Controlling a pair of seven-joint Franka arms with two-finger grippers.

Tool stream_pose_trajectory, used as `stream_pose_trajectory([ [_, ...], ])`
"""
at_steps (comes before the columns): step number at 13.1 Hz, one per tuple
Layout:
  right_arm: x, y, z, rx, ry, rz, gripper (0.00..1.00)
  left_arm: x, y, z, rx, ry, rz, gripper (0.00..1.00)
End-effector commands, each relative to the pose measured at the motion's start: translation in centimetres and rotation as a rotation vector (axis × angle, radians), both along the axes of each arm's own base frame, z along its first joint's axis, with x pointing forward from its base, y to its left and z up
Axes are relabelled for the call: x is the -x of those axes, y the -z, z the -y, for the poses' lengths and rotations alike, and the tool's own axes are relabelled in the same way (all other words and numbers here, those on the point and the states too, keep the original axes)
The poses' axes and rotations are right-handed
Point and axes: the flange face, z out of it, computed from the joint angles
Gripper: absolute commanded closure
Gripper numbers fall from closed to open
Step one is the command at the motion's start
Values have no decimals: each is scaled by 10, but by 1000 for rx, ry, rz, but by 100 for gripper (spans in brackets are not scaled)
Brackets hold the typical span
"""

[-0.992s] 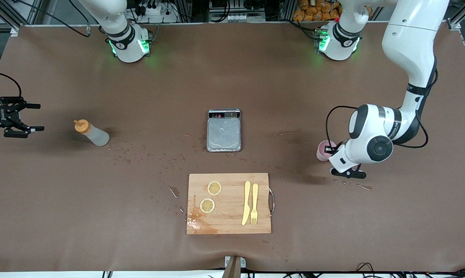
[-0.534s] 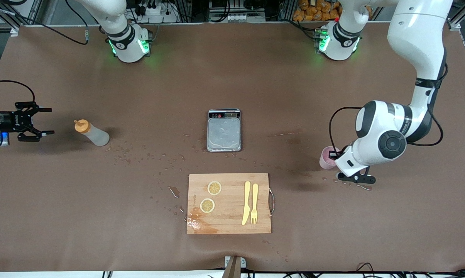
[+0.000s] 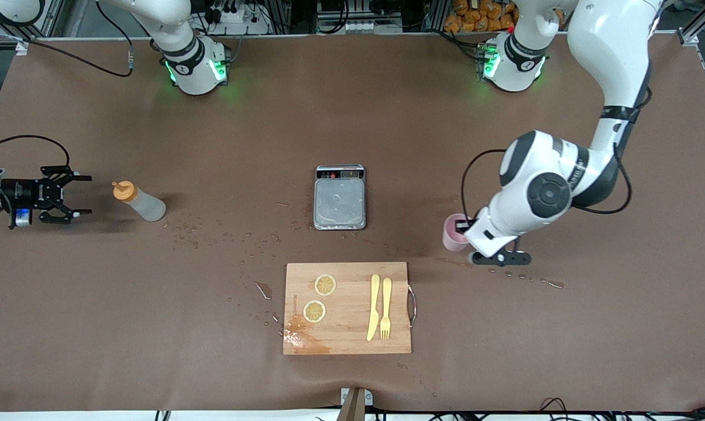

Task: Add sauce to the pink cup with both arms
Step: 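Carry the cup toward the scale while the right gripper reaches the bottle, then set the cup on the scale while the right gripper grasps the bottle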

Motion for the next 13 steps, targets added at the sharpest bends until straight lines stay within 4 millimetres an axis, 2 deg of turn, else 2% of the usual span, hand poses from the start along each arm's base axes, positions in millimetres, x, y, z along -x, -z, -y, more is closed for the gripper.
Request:
stream_pose_trajectory([
  [1,-1,31,-1,-55,46,24,0,11,-13,50,16,-61,-10,100],
  [3,3,56,-9,-116,80,45,0,28,-14,97,25,-103,-20,100],
  [4,8,65,-14,-135,99,46,0,40,-8,120,40,-116,-46,100],
  [5,11,72,-18,-141,118,48,0,49,-6,146,61,-115,-54,100],
  [8,17,84,-23,-152,114,63,0,62,9,200,102,-132,-54,100],
  [13,28,104,-41,-175,106,63,0,97,36,251,132,-95,-41,100],
])
